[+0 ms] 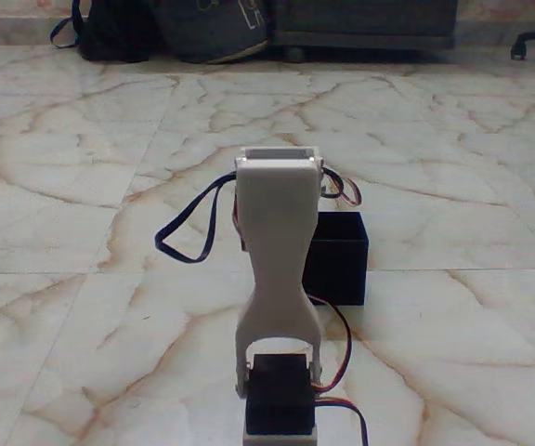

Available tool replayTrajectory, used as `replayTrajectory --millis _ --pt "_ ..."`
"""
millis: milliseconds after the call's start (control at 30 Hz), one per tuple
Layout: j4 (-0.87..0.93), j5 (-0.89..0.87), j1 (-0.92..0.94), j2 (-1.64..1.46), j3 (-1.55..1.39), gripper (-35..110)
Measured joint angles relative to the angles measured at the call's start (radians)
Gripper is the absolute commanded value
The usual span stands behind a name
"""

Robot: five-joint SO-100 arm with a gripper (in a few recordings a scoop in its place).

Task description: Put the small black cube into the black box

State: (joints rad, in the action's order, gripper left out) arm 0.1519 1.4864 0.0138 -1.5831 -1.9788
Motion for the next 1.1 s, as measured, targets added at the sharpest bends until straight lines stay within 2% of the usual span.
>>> replayTrajectory --millis 167,267,333,633,933,1100 --pt "0.000 0.008 0.014 -0.348 -0.426 7" --pt "-0.002 0.009 0.014 -0.425 -0.509 7" --pt "-0.002 0.012 0.021 -0.589 -0.730 7" --pt "0.009 0.012 0.023 -0.810 -1.063 7" --pt "0.446 -0.029 0.060 -0.834 -1.100 6" --pt "0.563 -0.158 0.060 -0.834 -1.100 5"
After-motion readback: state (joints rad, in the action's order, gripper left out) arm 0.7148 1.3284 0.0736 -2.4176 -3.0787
